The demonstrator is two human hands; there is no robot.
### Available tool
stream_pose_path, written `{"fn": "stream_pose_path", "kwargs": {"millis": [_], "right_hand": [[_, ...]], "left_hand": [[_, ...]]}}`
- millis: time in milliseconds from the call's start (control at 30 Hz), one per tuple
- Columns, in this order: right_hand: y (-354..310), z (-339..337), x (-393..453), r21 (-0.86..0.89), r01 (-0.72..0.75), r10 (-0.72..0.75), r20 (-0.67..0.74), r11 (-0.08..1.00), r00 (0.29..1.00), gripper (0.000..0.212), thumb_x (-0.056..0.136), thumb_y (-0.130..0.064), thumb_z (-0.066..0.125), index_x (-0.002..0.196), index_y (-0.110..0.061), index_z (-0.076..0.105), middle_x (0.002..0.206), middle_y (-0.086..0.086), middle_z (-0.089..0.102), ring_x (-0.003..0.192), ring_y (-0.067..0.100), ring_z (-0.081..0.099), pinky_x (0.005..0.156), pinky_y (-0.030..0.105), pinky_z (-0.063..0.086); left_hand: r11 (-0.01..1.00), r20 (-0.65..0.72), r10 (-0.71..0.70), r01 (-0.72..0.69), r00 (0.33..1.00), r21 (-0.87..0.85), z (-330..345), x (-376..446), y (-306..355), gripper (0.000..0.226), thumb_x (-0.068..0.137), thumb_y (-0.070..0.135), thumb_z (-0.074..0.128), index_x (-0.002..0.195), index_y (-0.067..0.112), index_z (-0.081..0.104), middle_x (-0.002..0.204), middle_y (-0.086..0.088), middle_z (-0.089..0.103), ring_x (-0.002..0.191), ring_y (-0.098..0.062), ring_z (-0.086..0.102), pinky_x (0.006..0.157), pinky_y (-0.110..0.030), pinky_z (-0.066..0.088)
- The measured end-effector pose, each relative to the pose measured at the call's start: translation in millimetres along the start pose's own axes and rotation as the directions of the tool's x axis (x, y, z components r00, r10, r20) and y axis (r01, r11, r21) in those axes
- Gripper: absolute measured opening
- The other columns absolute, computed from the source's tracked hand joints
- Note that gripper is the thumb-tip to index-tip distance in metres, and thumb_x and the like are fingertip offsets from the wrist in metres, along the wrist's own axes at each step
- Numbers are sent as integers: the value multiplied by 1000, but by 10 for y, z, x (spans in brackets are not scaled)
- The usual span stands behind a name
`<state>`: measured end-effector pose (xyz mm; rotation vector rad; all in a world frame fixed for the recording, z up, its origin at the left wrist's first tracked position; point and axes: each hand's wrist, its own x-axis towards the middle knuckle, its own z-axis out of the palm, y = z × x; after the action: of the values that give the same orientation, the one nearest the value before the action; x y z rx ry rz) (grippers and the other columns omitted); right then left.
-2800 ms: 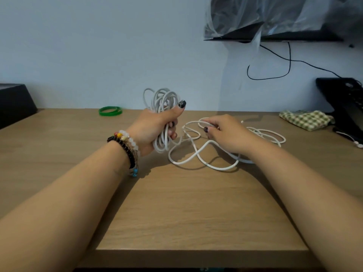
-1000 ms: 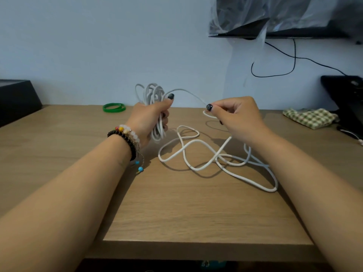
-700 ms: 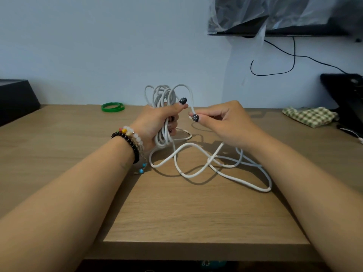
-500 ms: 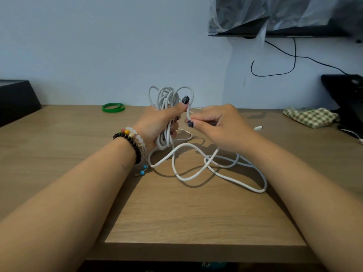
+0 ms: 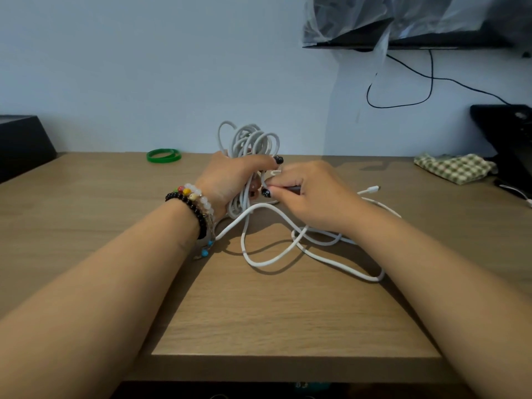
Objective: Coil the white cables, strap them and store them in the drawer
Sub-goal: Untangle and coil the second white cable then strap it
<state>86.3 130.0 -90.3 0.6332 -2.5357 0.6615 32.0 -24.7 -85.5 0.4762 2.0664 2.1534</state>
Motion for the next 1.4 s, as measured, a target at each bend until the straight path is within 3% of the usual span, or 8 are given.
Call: {"fn": "stream_pose_path", "kwargs": {"millis": [233, 400, 533, 700, 867, 967, 1100, 1400], "right_hand": [[-27, -18, 0, 15, -2, 4, -79, 1000, 997, 24, 95, -23, 56, 80, -15, 74, 63, -6, 55, 64, 14, 51, 62, 32, 42], [-12, 3, 1, 23, 49, -42, -228, 999, 973, 19, 92, -21, 58, 91, -17, 77, 81, -4, 70, 74, 13, 62, 68, 36, 52], [-48, 21, 17, 55, 46, -31, -253, 997, 967, 15, 91, -22, 63, 85, -19, 77, 68, -16, 59, 65, 0, 55, 62, 16, 41], [-57, 19, 19, 139, -26, 59, -239, 990, 969, 24, 91, -26, 64, 73, -13, 73, 63, -4, 63, 62, 12, 55, 61, 27, 42], [-78, -13, 11, 160, -44, 77, -207, 986, 975, 19, 94, -24, 60, 86, -15, 76, 67, -11, 63, 63, 1, 53, 56, 10, 35], [-66, -16, 6, 166, -45, 79, -210, 985, 975, 19, 94, -22, 60, 86, -14, 76, 67, -11, 62, 62, 1, 53, 57, 10, 37], [-31, -1, -11, 159, -42, 69, -169, 986, 983, 22, 94, -21, 60, 83, -10, 76, 72, 3, 69, 68, 16, 59, 63, 30, 47], [-41, -7, -22, 118, -24, 35, -91, 993, 995, 20, 95, -22, 59, 88, -13, 75, 68, -10, 59, 66, 8, 54, 61, 23, 43]], "left_hand": [[983, 61, -22, 33, 998, -179, -27, 22, -18, 19, 68, 24, 77, 71, 12, 62, 56, -4, 45, 43, -13, 42, 42, -22, 39], [987, 60, 20, -10, 998, -157, 7, 19, -23, 28, 62, 24, 79, 74, 10, 59, 60, -7, 47, 46, -14, 45, 45, -21, 42], [982, 42, 15, -6, 999, -189, 5, 10, -20, 39, 58, 31, 84, 79, 10, 59, 64, -8, 50, 52, -18, 49, 52, -26, 44], [986, -233, 71, -104, 970, -133, -25, 12, 56, 29, 75, 28, 81, 81, 9, 59, 50, 0, 53, 45, -15, 50, 50, -26, 45], [961, -467, 84, -195, 880, -196, -215, 114, 134, 85, 63, 36, 84, 128, -7, 49, 65, -7, 58, 47, -16, 57, 50, -22, 47], [955, -477, 68, -196, 876, -223, -189, 119, 119, 68, 76, 27, 78, 127, -9, 49, 51, -2, 57, 44, -15, 55, 47, -21, 46], [932, -443, 89, -231, 892, -278, -133, 119, 90, 62, 76, 22, 80, 124, -8, 55, 65, -3, 60, 51, -10, 60, 57, -23, 51], [939, -294, 263, -313, 919, -140, -81, 32, 71, 17, 81, 16, 77, 85, 7, 64, 64, 1, 68, 65, -13, 70, 70, -26, 55]]}}
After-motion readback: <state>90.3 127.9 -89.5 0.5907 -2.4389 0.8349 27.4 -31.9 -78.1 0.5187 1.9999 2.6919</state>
